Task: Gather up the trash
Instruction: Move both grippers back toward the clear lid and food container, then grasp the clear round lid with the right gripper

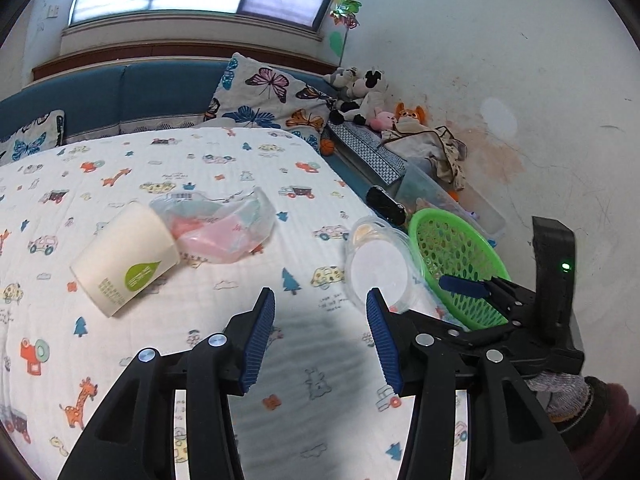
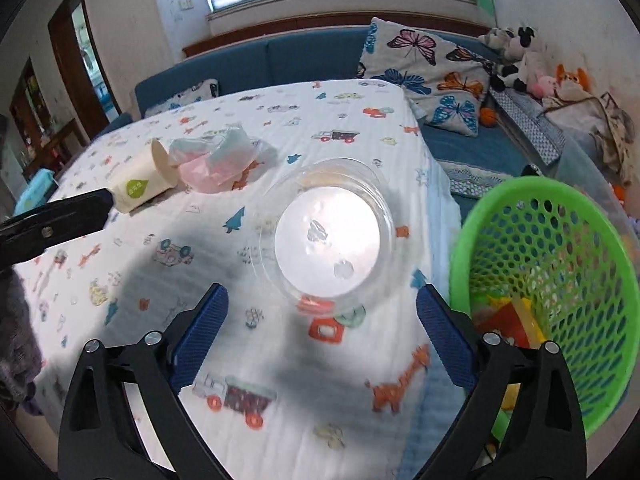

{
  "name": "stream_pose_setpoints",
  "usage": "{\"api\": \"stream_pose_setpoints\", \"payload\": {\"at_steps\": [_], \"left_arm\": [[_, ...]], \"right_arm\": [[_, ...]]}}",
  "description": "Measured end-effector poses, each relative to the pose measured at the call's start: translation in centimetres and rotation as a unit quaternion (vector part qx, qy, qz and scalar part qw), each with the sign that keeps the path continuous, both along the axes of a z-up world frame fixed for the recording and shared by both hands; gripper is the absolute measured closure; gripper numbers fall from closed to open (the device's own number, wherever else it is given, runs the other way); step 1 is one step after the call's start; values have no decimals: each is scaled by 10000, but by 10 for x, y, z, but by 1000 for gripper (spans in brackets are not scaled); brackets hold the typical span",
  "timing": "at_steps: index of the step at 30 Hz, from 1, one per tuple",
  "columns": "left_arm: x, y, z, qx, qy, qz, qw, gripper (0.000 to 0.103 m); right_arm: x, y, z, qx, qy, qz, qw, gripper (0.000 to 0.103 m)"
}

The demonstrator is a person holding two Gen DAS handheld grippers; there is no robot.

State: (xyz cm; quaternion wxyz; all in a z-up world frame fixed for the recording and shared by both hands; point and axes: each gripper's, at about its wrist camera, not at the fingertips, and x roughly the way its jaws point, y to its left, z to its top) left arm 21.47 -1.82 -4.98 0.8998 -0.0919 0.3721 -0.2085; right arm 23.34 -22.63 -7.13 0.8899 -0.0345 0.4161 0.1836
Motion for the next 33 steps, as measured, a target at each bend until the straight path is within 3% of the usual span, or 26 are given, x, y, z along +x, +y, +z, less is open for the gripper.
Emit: {"api": "stream_pose_setpoints", "payload": {"at_steps": [18,24,33], "left_arm": [[1,22,-10,-253,66,54,9996,55],[5,17,-11,-265,85,1,9996,55],[12,5,-13,-248,146,-66,9996,55]], "right_arm": [[31,32,-22,-671,32,-265,9974,5],[39,32,-26,-610,140,-265,9977,11],[31,24,-16,-531,-1,-233,9983,12]]}}
